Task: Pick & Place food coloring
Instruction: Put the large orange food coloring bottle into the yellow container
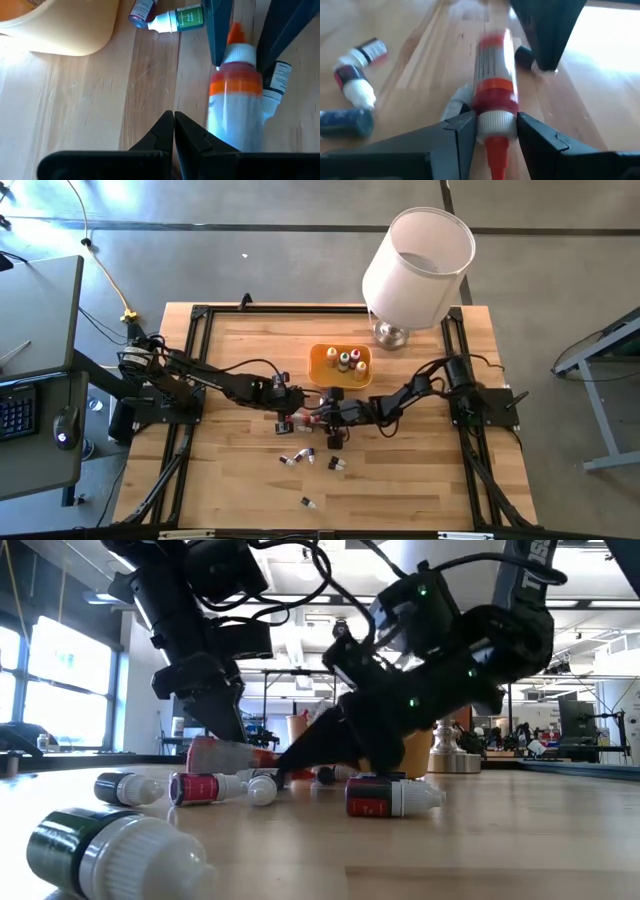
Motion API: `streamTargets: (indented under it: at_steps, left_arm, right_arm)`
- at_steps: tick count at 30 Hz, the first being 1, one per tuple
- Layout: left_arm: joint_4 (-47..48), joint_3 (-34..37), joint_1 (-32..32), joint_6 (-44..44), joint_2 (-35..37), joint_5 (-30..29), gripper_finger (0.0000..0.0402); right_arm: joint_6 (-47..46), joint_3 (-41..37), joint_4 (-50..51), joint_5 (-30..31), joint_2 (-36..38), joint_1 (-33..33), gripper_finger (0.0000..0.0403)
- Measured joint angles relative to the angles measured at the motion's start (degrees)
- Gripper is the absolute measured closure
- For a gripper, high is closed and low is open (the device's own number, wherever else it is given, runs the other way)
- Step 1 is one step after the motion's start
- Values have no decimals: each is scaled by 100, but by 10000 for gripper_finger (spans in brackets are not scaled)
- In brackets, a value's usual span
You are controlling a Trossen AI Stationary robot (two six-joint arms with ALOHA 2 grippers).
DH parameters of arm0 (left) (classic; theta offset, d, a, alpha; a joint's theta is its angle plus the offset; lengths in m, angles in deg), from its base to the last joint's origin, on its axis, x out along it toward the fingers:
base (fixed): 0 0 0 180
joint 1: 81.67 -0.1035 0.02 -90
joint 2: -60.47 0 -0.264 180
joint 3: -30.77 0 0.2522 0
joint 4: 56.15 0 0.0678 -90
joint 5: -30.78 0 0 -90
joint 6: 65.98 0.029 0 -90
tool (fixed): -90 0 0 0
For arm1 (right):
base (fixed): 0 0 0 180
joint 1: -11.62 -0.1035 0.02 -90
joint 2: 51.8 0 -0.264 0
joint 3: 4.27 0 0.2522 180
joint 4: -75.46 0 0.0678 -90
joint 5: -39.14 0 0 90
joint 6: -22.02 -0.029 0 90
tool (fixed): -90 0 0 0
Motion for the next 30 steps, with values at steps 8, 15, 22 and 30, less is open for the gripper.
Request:
streamTargets:
  at_steps: [8, 15, 22, 30]
  left_arm:
    - [18, 0, 0, 2, 0, 2, 393]
    - [21, 0, 0, 2, 0, 0, 393]
    - [32, 0, 0, 2, 0, -123, 393]
    - [161, 0, 0, -100, 1, -1035, 393]
  right_arm:
    - [29, 101, -70, 72, -221, 9, 269]
    - [123, 99, -102, 38, -231, 9, 271]
    - [129, 78, 184, 34, 5, -9, 292]
    - [609, 74, 2110, 818, 1207, -251, 292]
